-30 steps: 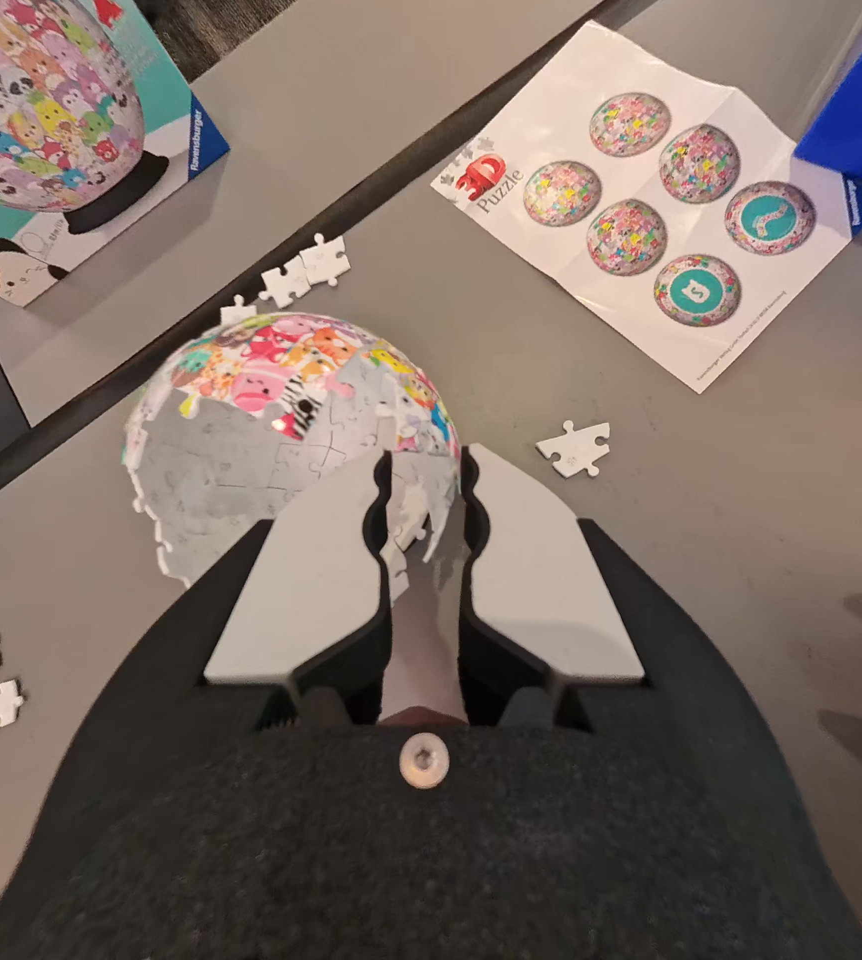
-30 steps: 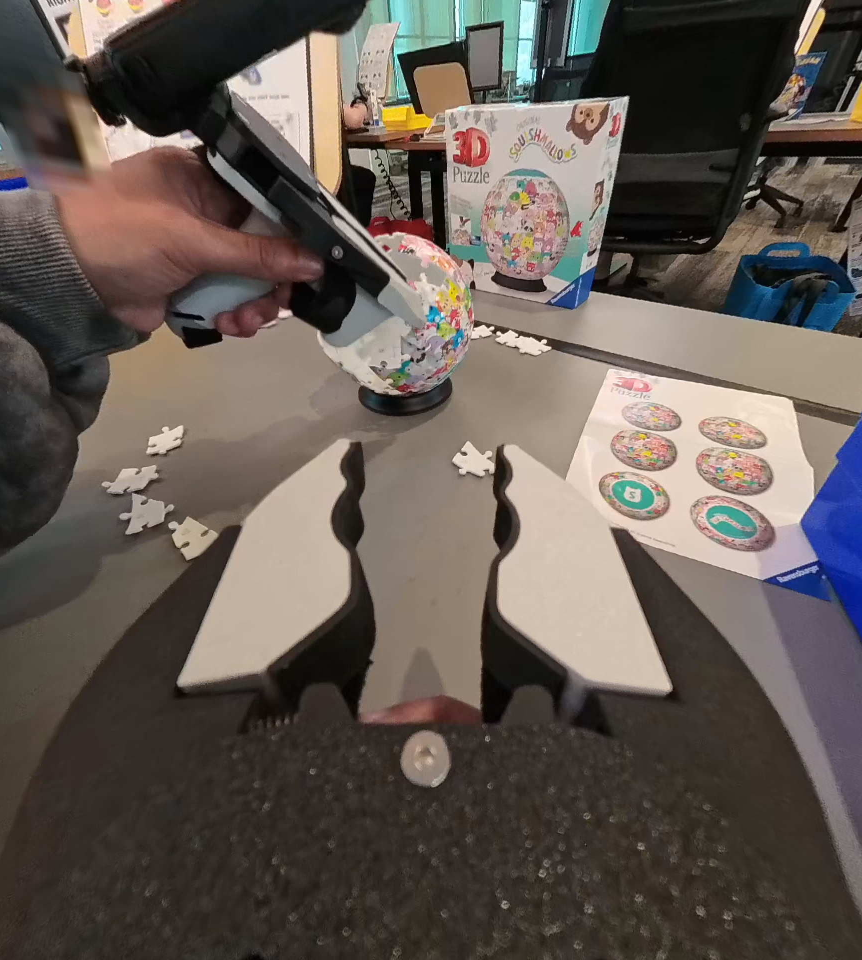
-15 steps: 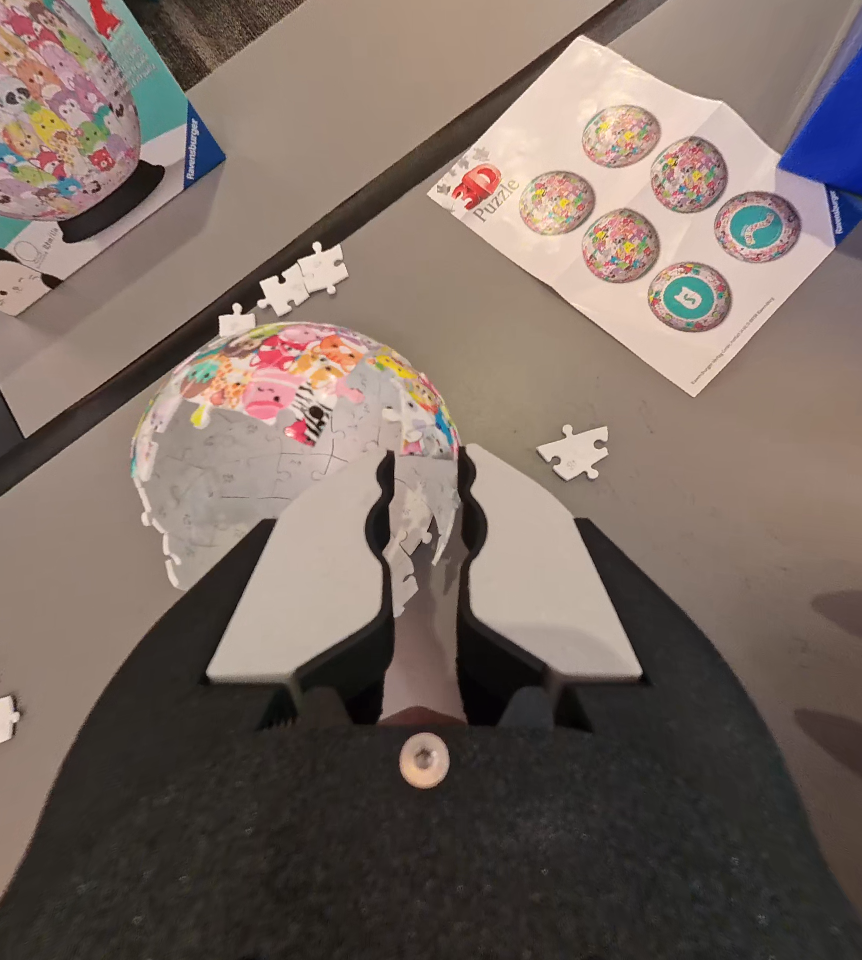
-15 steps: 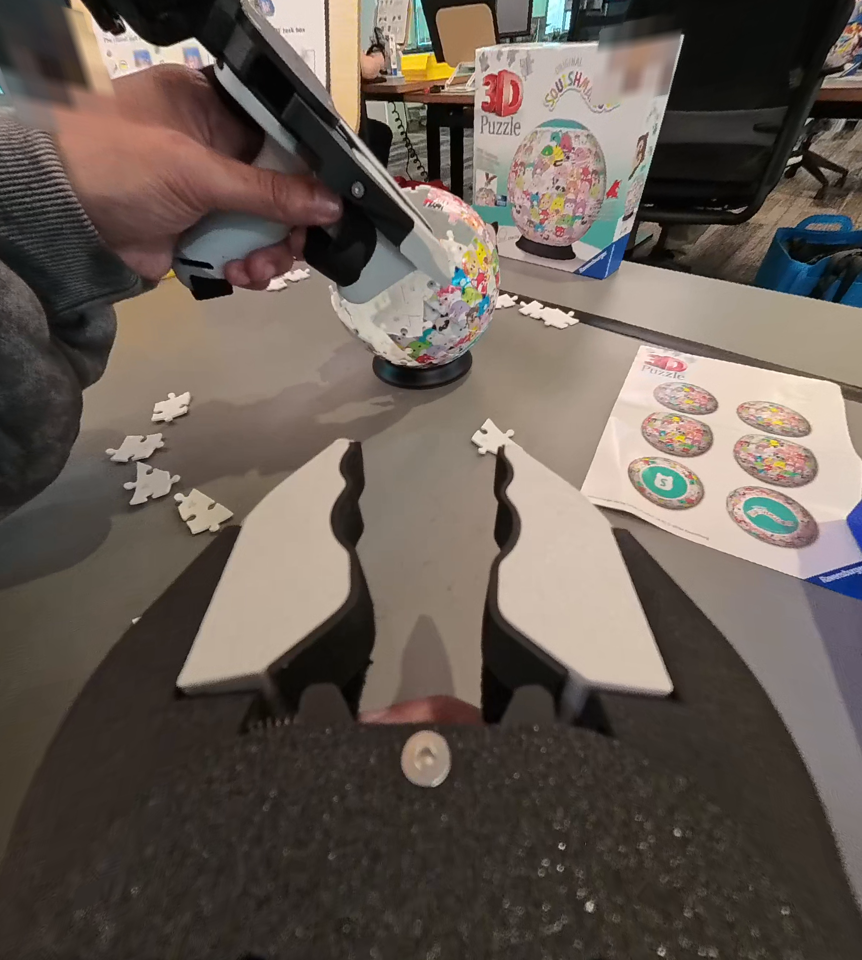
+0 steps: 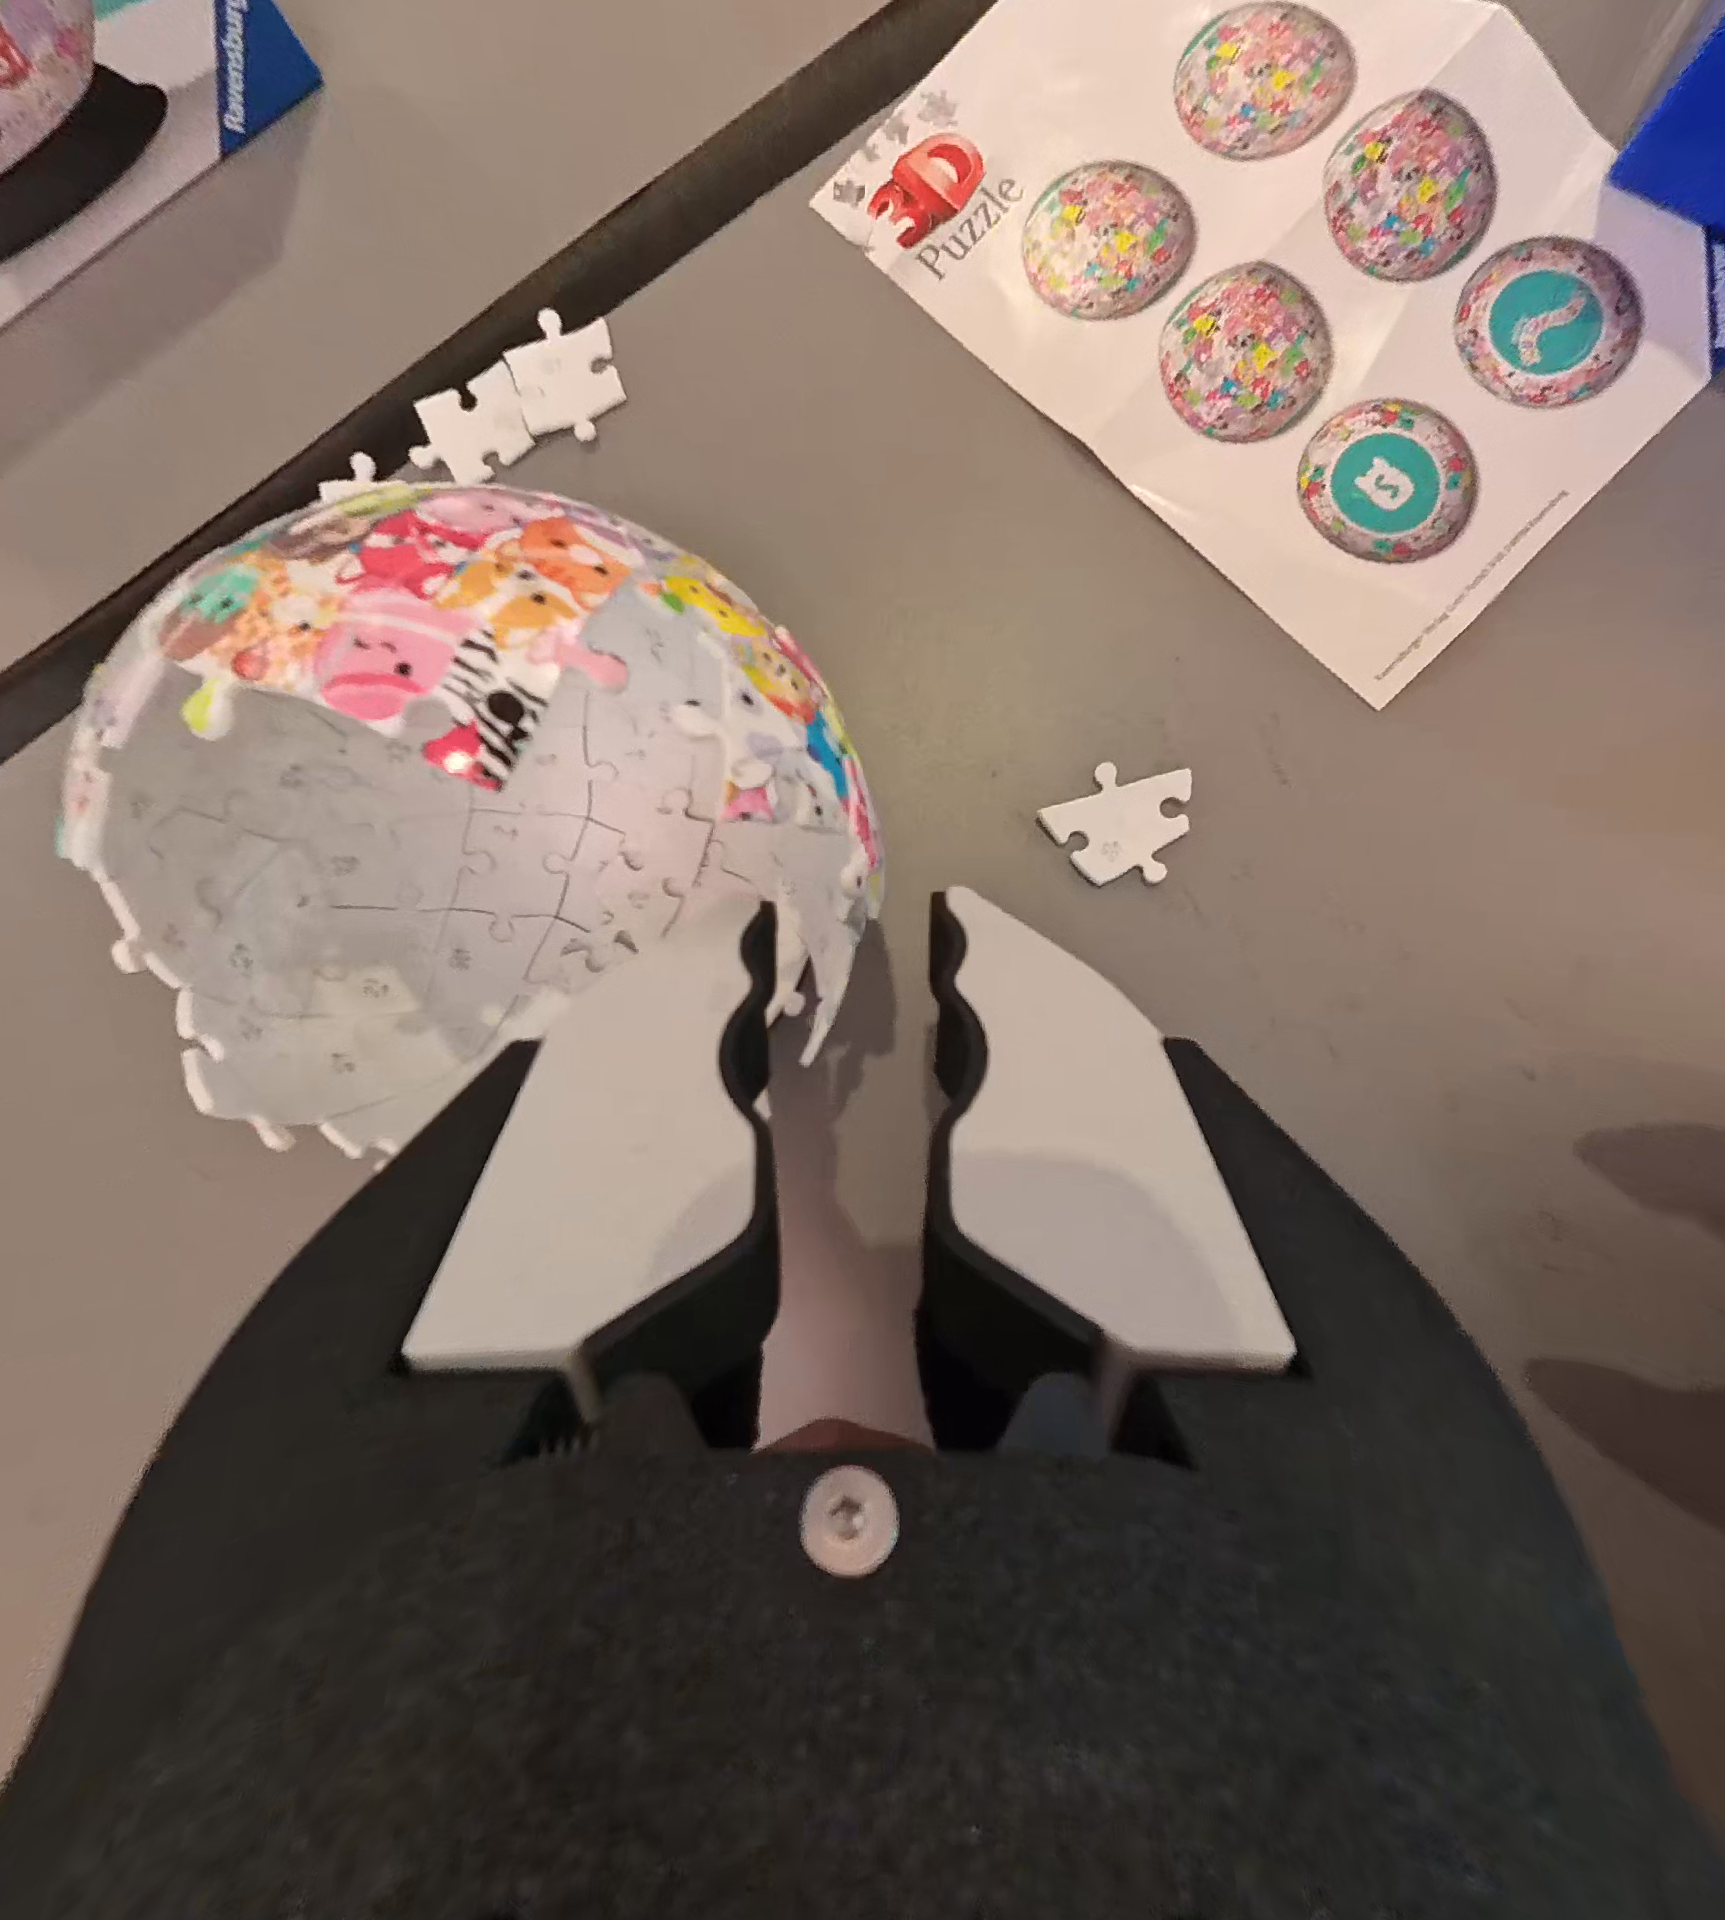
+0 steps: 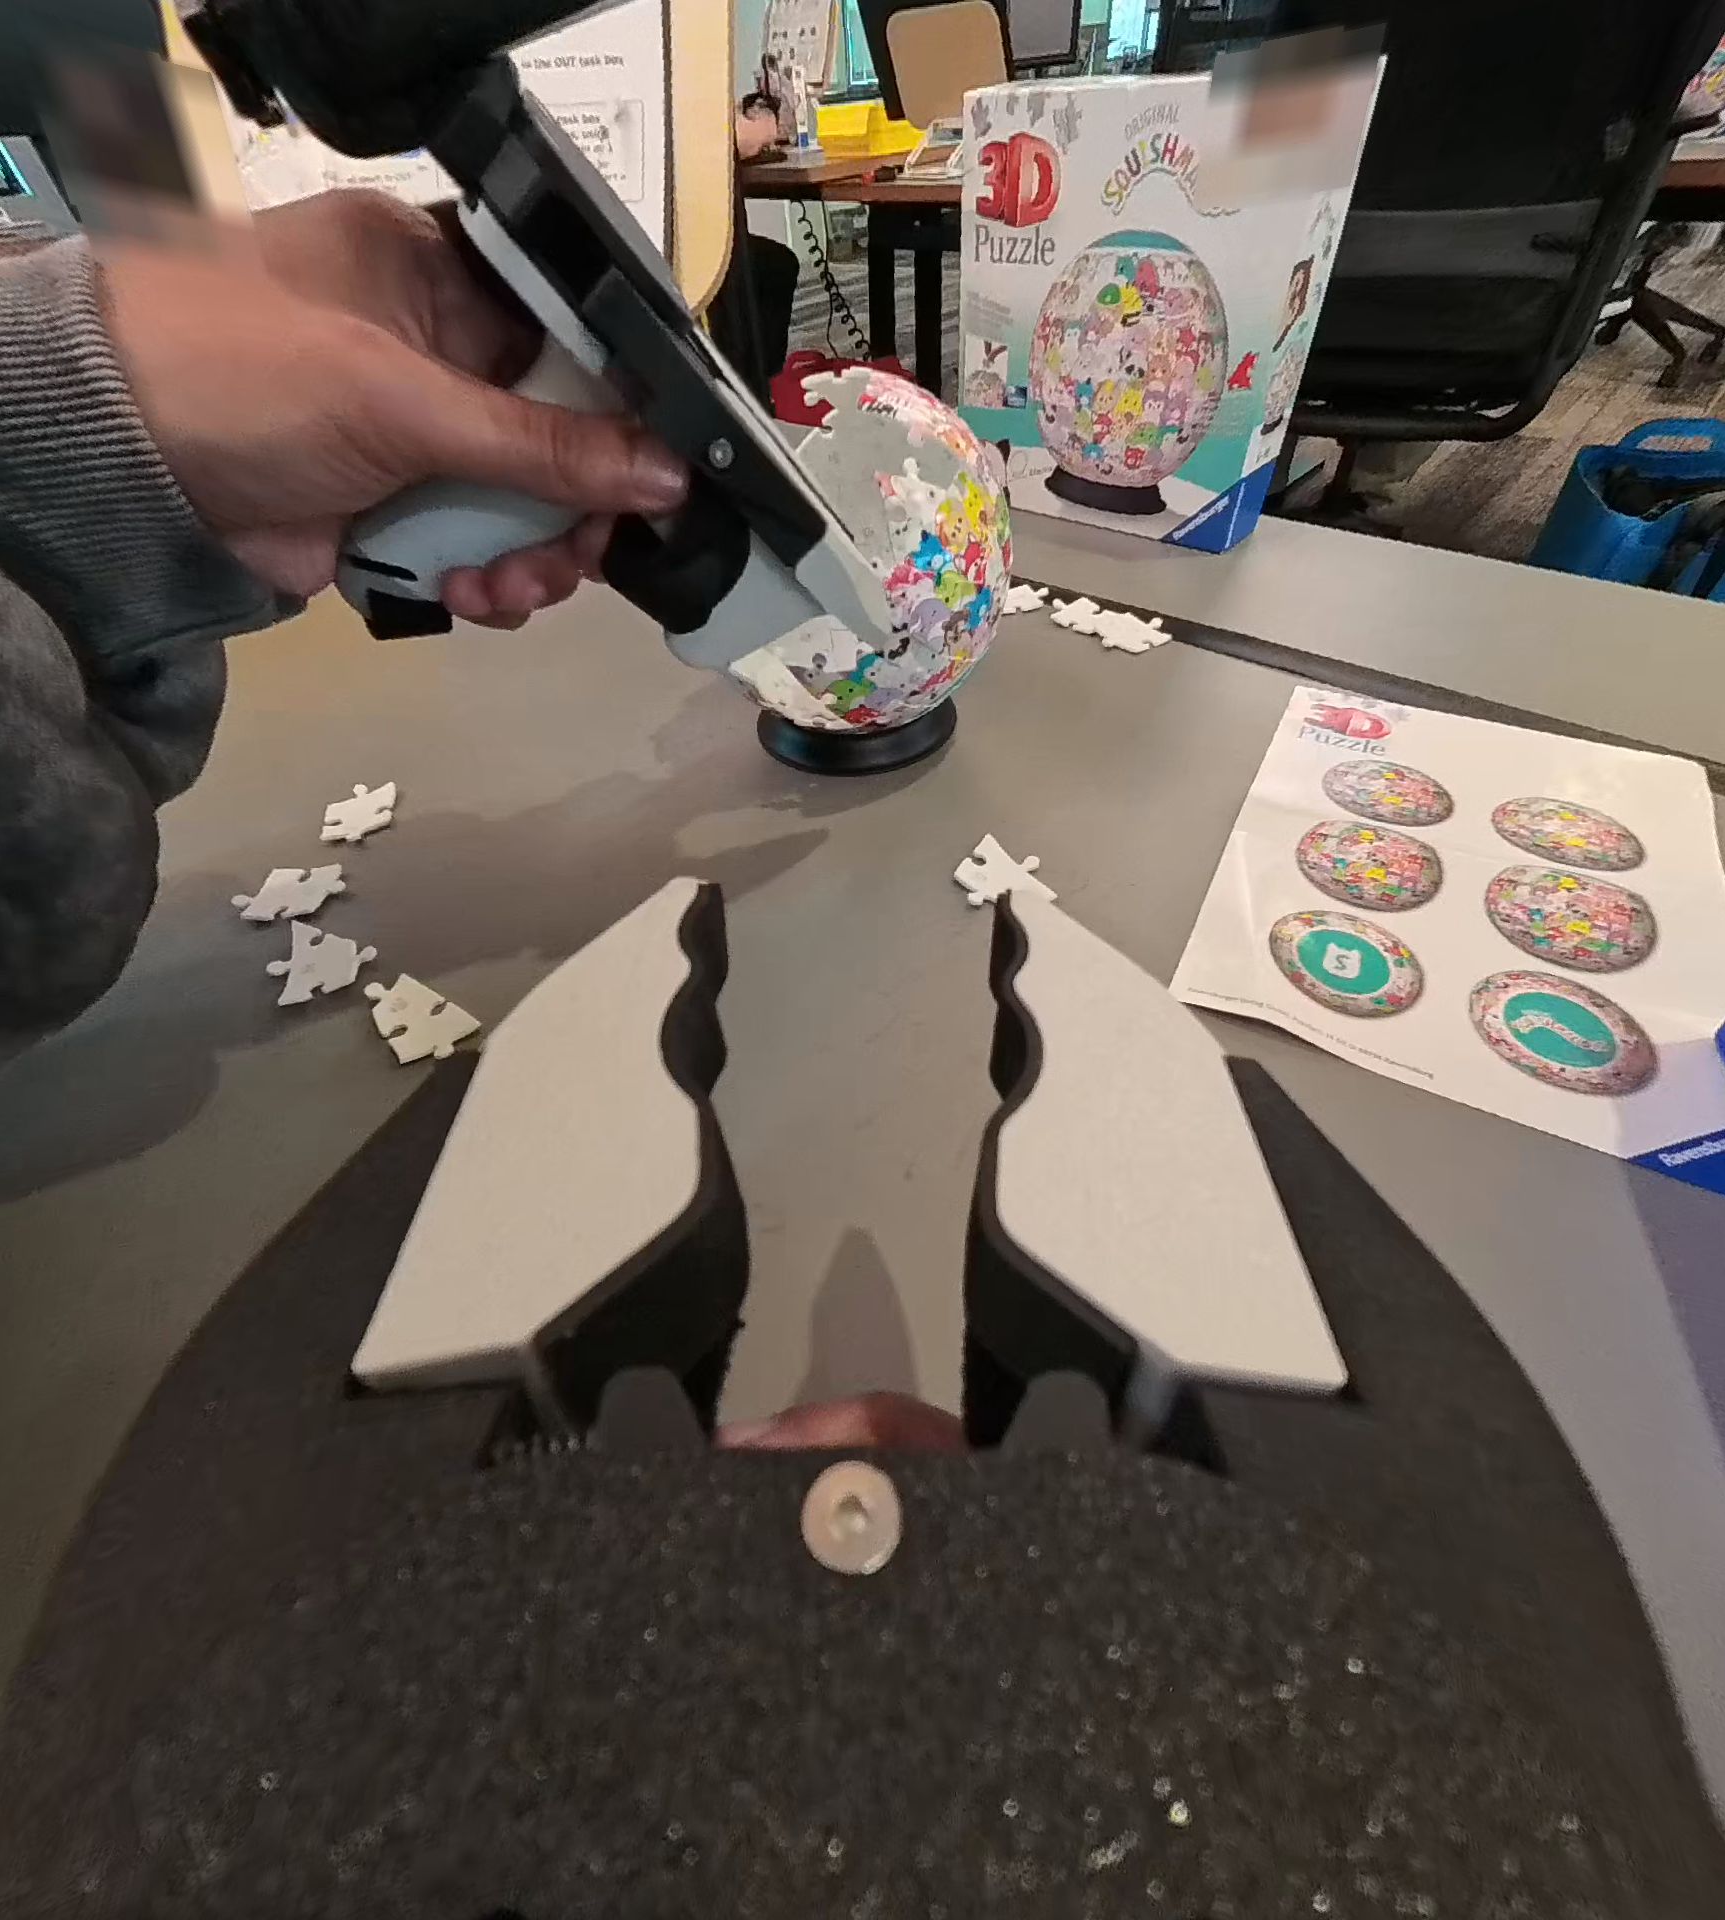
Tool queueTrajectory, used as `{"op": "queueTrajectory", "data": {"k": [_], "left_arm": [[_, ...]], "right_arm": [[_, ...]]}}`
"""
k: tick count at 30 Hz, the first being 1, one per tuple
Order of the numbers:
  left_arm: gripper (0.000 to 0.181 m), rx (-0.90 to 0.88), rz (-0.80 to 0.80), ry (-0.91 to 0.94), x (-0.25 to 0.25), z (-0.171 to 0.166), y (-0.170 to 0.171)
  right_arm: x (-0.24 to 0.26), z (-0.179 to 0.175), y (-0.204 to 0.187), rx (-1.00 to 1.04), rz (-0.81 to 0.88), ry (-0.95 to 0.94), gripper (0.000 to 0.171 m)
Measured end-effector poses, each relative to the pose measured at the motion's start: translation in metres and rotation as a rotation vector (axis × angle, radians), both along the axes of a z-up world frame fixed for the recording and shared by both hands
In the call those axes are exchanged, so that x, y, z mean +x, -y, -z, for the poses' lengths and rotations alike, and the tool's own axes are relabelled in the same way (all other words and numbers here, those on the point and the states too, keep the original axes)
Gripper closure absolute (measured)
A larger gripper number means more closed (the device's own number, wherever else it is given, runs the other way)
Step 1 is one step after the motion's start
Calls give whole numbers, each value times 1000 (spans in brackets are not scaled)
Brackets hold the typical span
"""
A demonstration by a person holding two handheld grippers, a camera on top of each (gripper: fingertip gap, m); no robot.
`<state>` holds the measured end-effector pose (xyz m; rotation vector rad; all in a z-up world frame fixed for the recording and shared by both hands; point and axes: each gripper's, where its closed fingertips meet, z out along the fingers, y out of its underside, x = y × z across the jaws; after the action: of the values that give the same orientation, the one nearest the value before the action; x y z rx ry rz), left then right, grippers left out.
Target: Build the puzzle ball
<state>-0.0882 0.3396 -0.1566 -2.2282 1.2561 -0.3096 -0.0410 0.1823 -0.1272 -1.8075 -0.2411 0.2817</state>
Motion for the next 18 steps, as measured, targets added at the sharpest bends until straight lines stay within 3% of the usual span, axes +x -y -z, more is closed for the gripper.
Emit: {"op": "queueTrajectory", "data": {"k": [4,18], "left_arm": [[170,5,-3,4,0,-1,-1],[176,-70,-10,54,1,-2,1]], "right_arm": [[0,1,0,-3,-4,-2,123],[-5,4,1,-15,-23,6,123]]}}
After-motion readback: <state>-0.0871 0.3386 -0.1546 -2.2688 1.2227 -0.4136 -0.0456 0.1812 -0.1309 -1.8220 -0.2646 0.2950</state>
